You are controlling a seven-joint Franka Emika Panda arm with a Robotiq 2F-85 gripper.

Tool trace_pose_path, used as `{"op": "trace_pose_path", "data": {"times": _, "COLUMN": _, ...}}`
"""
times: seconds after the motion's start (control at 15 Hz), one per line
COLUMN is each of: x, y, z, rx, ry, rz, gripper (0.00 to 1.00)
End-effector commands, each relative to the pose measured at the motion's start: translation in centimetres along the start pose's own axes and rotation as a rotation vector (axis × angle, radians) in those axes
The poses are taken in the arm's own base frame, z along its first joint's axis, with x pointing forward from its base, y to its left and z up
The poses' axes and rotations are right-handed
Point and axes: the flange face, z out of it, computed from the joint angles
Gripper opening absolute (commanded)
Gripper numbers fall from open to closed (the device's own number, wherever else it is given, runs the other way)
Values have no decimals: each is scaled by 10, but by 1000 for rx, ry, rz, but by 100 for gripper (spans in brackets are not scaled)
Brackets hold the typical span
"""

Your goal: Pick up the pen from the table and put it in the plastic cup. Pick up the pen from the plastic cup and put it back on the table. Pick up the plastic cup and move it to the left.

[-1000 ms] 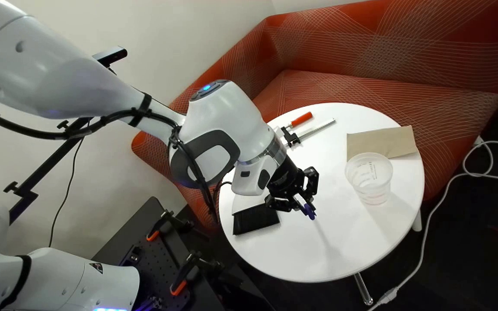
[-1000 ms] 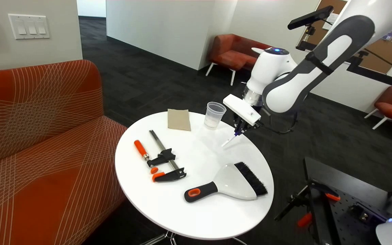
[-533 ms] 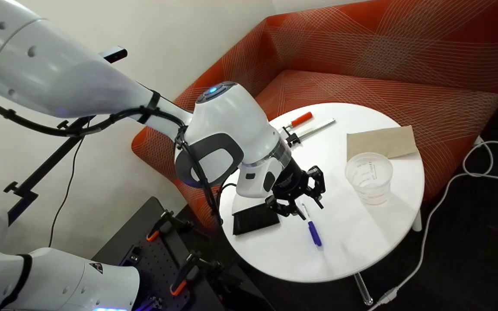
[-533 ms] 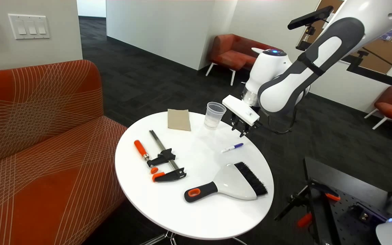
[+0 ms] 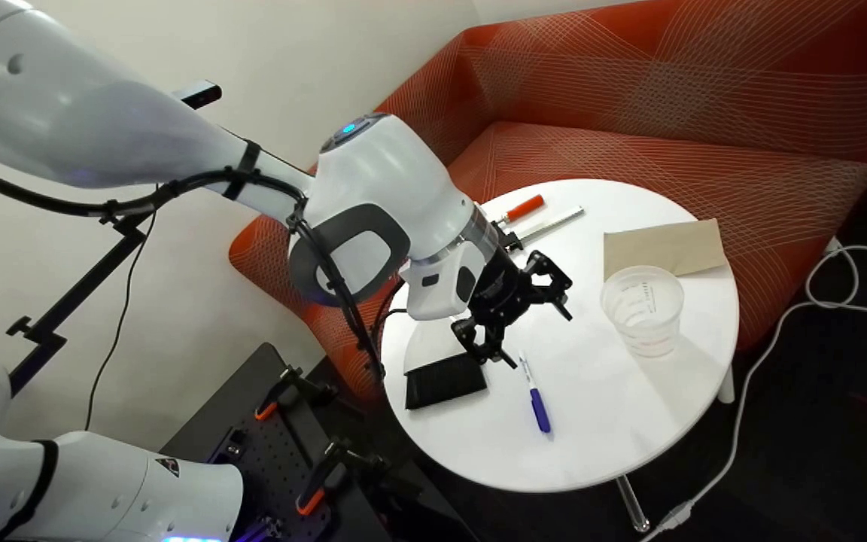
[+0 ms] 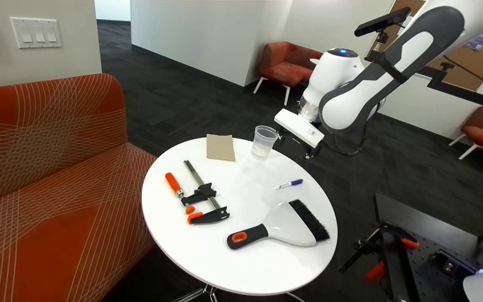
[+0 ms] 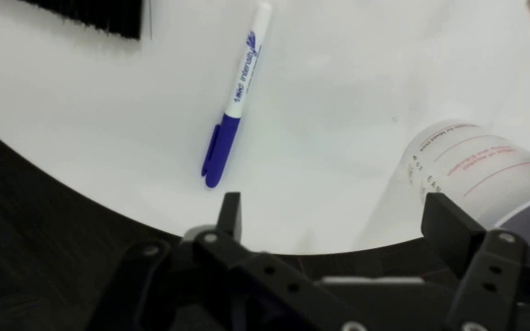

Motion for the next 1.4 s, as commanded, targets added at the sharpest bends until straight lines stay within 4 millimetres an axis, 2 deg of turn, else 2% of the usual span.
{"op": "trace_pose_path", "data": {"times": 0.0, "x": 0, "y": 5, "z": -38, "rx": 52, "ry": -29, "rz": -121, "gripper": 100}}
{"op": "trace_pose_path", "data": {"times": 0.33, "x": 7, "y": -2, "z": -76, "rx": 95, "ry": -37, "rz": -339, "gripper": 100}}
{"op": "trace_pose_path", "data": {"times": 0.67, "x": 5, "y": -14, "z": -102, "rx": 98, "ry": -16, "rz": -592, "gripper": 100}}
{"op": "trace_pose_path", "data": {"times": 0.87, "x": 3, "y": -24, "z": -108, "rx": 76, "ry": 7, "rz": -726, "gripper": 100}}
{"op": "trace_pose_path", "data": {"times": 1.0, "x": 5, "y": -31, "z": -104, "rx": 59, "ry": 9, "rz": -798, "gripper": 100}}
{"op": "trace_pose_path", "data": {"times": 1.33, "x": 4, "y": -27, "z": -100, "rx": 70, "ry": 7, "rz": -768, "gripper": 100}}
